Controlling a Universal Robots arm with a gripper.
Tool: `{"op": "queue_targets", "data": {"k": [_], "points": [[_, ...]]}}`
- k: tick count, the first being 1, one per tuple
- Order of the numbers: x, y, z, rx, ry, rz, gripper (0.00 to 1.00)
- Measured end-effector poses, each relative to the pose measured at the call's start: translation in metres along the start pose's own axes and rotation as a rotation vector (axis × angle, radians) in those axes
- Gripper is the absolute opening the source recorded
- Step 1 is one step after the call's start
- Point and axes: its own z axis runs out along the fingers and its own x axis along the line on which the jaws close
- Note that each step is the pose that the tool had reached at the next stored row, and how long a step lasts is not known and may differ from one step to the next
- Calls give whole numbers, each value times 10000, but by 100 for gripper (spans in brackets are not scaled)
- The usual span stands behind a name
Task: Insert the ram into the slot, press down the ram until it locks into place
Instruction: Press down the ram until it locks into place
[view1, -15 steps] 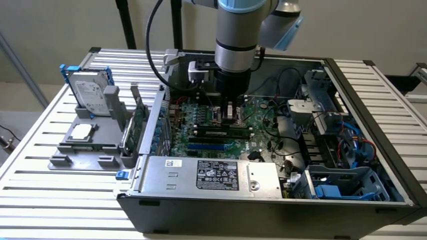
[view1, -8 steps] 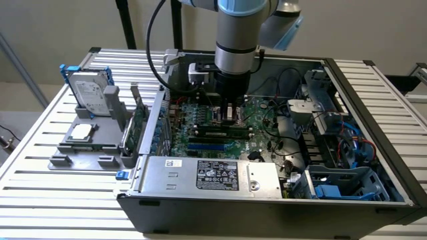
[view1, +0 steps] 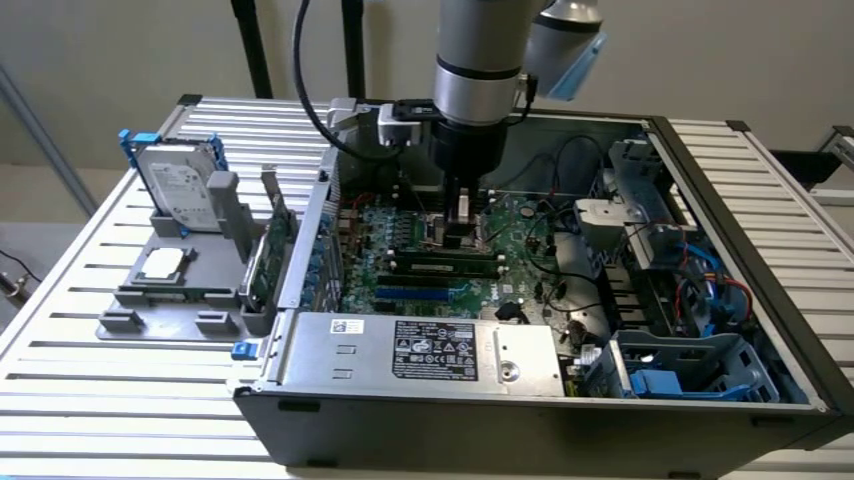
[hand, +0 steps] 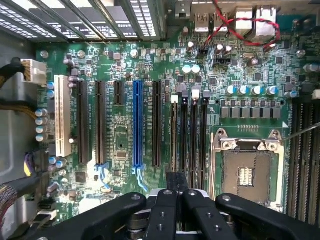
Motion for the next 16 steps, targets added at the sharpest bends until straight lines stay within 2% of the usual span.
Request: {"op": "queue_targets", "data": {"k": [16], "points": [[0,0,-4,0,-5,1,11]]}}
